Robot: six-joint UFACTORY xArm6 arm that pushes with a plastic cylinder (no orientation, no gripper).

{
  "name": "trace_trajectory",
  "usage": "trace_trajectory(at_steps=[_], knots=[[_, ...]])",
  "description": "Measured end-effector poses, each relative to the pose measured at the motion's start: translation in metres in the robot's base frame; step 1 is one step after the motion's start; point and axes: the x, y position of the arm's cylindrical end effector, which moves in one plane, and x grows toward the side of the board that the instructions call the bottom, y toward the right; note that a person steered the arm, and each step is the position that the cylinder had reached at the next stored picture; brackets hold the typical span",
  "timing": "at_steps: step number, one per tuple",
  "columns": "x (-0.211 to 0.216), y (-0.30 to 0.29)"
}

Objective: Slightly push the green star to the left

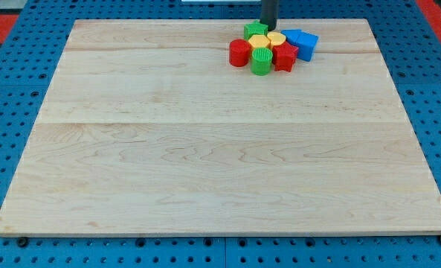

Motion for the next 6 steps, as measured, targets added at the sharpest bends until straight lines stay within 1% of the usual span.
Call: trace_trajectory(at_steps=[1,4,5,6], knots=[[-0.003,-0.01],[-0.003,-0.009],[-0.003,0.0],[-0.004,0.023]])
